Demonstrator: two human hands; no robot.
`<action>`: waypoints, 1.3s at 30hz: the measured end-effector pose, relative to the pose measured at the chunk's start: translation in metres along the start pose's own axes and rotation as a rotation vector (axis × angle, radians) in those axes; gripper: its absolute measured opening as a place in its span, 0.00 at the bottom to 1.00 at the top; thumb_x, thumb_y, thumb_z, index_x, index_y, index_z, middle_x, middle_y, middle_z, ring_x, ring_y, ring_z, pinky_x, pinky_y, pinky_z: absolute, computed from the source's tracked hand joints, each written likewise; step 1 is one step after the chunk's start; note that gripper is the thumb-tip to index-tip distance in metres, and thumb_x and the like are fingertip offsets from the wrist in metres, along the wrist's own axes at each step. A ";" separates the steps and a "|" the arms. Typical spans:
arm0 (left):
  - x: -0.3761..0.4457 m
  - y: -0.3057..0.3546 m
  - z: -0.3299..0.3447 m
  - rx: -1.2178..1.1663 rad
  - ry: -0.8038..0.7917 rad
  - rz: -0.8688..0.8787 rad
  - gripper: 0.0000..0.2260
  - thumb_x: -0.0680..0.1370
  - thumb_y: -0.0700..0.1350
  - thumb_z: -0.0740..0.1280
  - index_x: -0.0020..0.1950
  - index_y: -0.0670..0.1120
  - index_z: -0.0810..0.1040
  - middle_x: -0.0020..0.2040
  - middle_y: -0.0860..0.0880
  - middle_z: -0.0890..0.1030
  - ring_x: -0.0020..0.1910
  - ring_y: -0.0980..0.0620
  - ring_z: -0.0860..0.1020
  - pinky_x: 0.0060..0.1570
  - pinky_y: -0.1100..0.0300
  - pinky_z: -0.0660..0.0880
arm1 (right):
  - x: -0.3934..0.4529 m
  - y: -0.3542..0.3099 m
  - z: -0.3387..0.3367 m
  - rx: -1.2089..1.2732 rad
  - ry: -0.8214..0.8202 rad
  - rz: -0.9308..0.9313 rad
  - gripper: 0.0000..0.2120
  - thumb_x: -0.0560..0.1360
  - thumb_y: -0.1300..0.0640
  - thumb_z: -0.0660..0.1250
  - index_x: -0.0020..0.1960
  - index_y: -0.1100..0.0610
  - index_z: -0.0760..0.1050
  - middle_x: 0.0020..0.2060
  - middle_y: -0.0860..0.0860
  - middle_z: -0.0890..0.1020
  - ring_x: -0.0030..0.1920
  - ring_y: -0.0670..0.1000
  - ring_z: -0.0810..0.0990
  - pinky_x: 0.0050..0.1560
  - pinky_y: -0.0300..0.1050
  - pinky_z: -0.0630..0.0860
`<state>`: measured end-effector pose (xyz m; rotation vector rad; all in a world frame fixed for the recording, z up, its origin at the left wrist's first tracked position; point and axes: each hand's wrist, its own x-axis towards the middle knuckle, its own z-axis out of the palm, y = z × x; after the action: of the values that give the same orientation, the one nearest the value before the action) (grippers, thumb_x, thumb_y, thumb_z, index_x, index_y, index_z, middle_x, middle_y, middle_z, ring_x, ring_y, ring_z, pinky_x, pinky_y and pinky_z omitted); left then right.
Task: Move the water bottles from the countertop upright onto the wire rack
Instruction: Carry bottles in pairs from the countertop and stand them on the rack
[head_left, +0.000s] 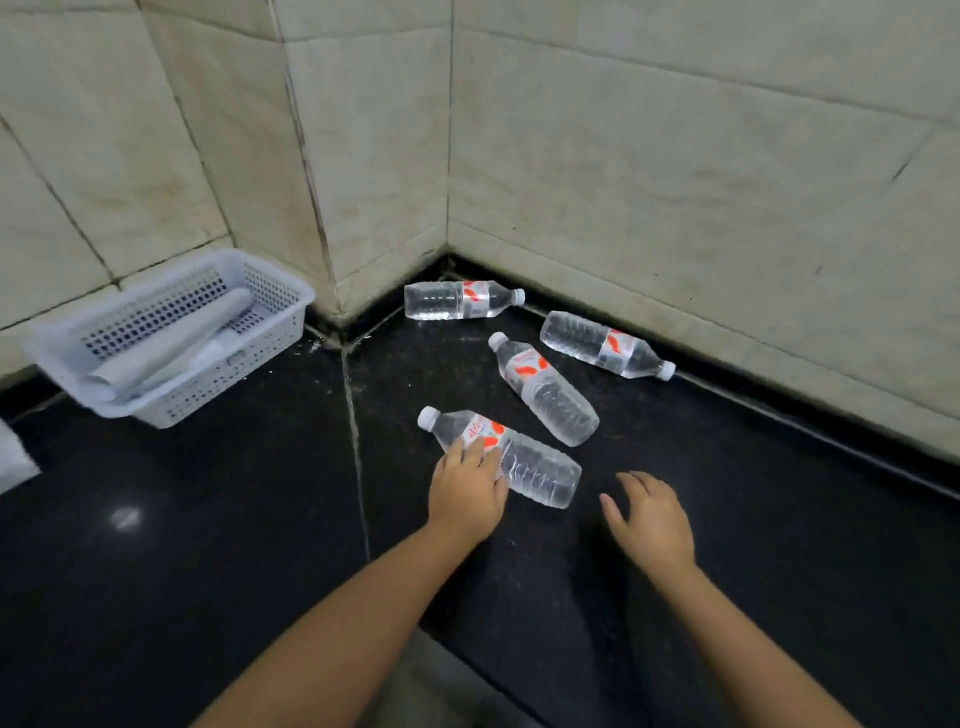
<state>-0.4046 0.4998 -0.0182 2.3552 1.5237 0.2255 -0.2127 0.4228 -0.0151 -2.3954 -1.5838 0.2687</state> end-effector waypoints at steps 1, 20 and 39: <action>0.013 0.001 0.003 -0.017 0.009 0.026 0.20 0.79 0.50 0.53 0.70 0.47 0.63 0.73 0.47 0.63 0.73 0.47 0.55 0.71 0.52 0.57 | 0.009 -0.002 0.001 0.021 0.008 -0.002 0.20 0.74 0.54 0.65 0.62 0.63 0.72 0.61 0.59 0.76 0.63 0.59 0.72 0.63 0.51 0.69; 0.093 -0.014 0.026 -0.143 0.177 0.050 0.19 0.68 0.57 0.57 0.41 0.47 0.81 0.44 0.49 0.83 0.54 0.47 0.76 0.59 0.50 0.64 | 0.138 -0.048 0.045 -0.033 -0.128 -0.002 0.33 0.73 0.47 0.64 0.71 0.55 0.53 0.64 0.59 0.67 0.62 0.59 0.66 0.59 0.53 0.69; 0.056 -0.032 0.002 -0.407 -0.043 -0.047 0.25 0.71 0.44 0.70 0.65 0.40 0.66 0.62 0.38 0.71 0.63 0.39 0.67 0.64 0.47 0.65 | -0.015 -0.038 0.024 0.044 -0.078 0.334 0.38 0.69 0.44 0.67 0.70 0.59 0.54 0.67 0.58 0.62 0.65 0.58 0.65 0.62 0.53 0.67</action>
<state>-0.4080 0.5622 -0.0339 1.9903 1.3610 0.4260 -0.2584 0.4259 -0.0261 -2.6344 -1.1849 0.4598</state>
